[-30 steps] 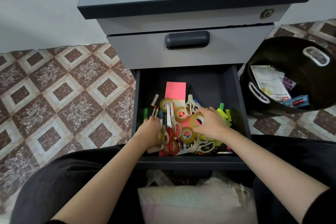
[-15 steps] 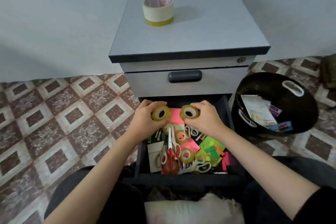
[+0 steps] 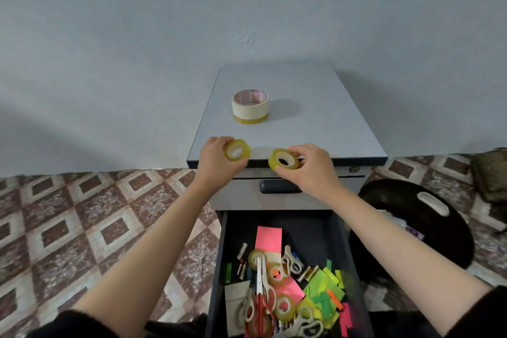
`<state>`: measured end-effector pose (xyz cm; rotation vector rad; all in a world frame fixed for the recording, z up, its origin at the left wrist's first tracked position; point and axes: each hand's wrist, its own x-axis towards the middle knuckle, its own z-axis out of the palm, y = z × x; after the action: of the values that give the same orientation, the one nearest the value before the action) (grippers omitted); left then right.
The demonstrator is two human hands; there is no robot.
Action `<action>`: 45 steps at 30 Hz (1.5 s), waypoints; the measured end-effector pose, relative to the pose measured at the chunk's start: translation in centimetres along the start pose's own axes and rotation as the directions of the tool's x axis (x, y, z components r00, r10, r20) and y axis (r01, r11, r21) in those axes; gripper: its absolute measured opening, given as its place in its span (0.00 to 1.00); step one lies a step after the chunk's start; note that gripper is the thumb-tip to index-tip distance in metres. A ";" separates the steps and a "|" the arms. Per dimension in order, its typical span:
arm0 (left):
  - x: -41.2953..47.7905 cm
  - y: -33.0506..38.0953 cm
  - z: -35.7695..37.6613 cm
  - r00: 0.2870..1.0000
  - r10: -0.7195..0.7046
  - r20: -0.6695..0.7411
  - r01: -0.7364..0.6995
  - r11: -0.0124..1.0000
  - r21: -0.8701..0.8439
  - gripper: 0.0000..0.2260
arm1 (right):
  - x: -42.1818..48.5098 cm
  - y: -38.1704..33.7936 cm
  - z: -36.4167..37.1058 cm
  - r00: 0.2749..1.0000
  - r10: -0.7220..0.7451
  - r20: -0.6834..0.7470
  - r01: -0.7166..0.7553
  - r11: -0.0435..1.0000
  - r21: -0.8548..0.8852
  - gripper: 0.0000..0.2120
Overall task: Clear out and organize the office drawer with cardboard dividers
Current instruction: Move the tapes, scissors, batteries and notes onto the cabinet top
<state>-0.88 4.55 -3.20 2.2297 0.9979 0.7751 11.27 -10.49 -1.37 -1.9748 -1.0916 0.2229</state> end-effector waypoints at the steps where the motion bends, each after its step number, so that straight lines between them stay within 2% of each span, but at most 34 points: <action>1: 0.8 -0.1 0.2 1.000 -0.005 0.015 0.005 1.000 0.018 0.25 | 0.4 -0.1 -0.1 1.000 0.004 -0.003 -0.004 1.000 -0.021 0.17; 9: 5.9 -0.3 2.4 1.000 -0.018 0.020 0.020 0.998 -0.055 0.36 | 3.4 1.0 -0.1 0.998 0.011 0.057 -0.003 0.991 -0.132 0.18; 14: 8.0 -0.3 3.5 1.000 -0.029 -0.001 0.029 0.999 -0.044 0.36 | 4.7 1.7 0.2 0.995 0.025 0.093 -0.016 0.996 -0.089 0.32; 21: 8.4 -0.5 3.2 0.998 -0.042 0.039 0.045 0.997 -0.069 0.38 | 5.9 1.2 1.1 0.991 0.006 0.132 0.002 0.998 -0.056 0.33; 27: 6.1 -2.6 0.4 0.996 -0.077 0.039 0.079 0.996 -0.039 0.23 | 6.5 -0.2 3.1 0.983 -0.024 0.181 0.036 0.997 -0.064 0.33; 32: 4.6 -3.2 -0.3 0.997 -0.051 0.063 0.052 0.998 -0.022 0.22 | 6.7 -0.6 4.4 0.986 -0.037 0.163 0.048 0.997 -0.060 0.32; 40: 3.5 -2.8 -0.4 0.991 -0.001 0.132 -0.016 0.991 0.130 0.21 | 6.1 -0.3 4.4 0.994 0.037 0.100 -0.039 0.999 0.021 0.36; 42: 2.7 -2.8 -0.8 0.990 0.005 0.138 -0.024 0.990 0.140 0.20 | 5.3 -0.1 3.9 0.995 0.070 0.067 -0.075 0.994 0.079 0.31; 45: 0.7 -2.4 -1.4 0.993 0.035 0.113 -0.050 0.989 0.139 0.19 | 2.9 0.7 3.3 0.998 0.044 -0.041 -0.038 0.992 0.121 0.11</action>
<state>-2.56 6.81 -3.70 2.3946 0.9820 0.6081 11.81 -6.50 -3.25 -1.8875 -0.9878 0.2602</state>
